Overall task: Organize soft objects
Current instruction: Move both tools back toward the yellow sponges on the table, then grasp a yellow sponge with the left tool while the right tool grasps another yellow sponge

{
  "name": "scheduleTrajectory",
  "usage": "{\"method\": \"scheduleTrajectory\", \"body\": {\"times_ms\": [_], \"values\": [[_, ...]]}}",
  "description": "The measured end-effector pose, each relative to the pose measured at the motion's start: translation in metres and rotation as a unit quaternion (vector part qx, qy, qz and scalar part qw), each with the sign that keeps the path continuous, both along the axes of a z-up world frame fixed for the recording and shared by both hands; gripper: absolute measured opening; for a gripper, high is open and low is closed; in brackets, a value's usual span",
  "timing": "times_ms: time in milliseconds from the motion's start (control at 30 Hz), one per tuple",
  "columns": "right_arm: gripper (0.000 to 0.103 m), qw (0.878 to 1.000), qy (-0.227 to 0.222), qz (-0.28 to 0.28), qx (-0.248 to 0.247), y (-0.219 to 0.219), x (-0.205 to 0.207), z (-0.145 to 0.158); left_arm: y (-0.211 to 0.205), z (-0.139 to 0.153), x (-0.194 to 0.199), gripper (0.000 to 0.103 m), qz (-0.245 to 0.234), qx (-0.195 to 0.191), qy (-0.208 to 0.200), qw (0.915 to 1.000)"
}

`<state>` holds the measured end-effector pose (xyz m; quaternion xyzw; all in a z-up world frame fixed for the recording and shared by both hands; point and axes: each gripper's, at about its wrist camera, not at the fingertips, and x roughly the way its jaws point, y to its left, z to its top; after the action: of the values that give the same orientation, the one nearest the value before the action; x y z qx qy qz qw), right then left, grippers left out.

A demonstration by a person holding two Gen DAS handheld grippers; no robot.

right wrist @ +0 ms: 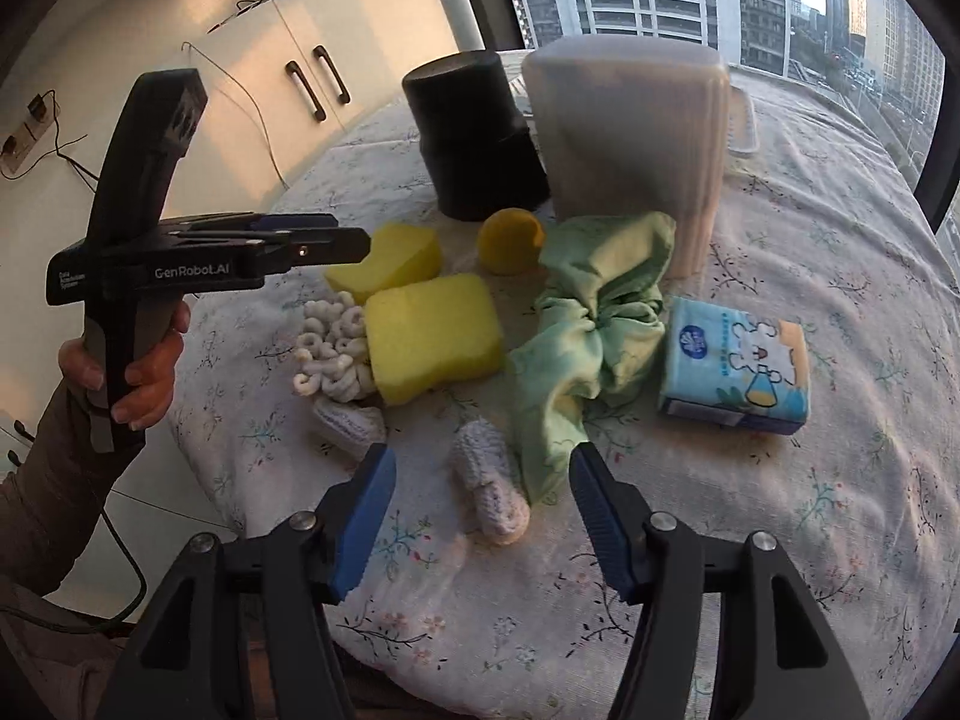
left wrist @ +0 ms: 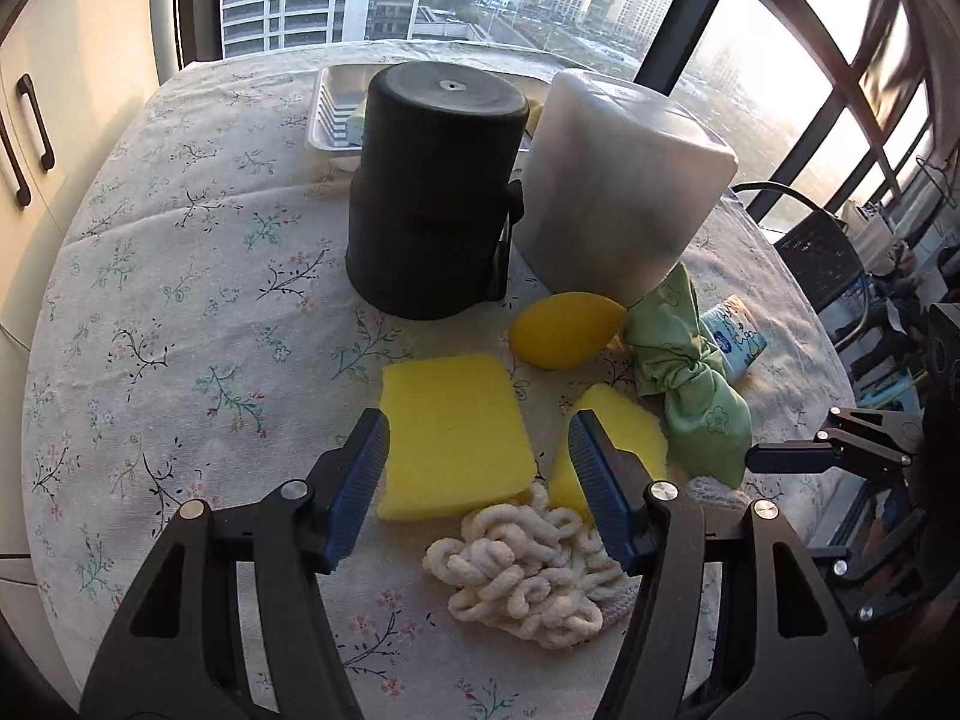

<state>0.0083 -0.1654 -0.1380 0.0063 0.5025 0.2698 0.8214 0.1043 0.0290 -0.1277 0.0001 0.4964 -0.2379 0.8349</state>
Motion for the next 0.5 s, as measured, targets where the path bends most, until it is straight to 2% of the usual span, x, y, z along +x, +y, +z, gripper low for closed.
{"method": "scheduleTrajectory", "body": {"times_ms": [100,267,433,500], "values": [[0.063,1.0,0.002,0.019,0.02,0.02,0.005,0.0,-0.008,-0.003,0.0,0.06,-0.005,0.005,0.009,0.9999],[0.064,0.999,0.0,0.021,0.029,0.039,0.021,-0.003,-0.021,-0.01,0.004,0.06,0.011,0.052,0.0,0.9986],[0.064,1.0,0.001,-0.009,0.011,0.043,0.044,-0.012,-0.023,-0.018,0.014,0.06,0.02,0.078,0.009,0.9967],[0.064,1.0,0.002,-0.019,0.005,0.044,0.054,-0.016,-0.026,-0.021,0.018,0.07,0.024,0.092,0.008,0.9954]]}}
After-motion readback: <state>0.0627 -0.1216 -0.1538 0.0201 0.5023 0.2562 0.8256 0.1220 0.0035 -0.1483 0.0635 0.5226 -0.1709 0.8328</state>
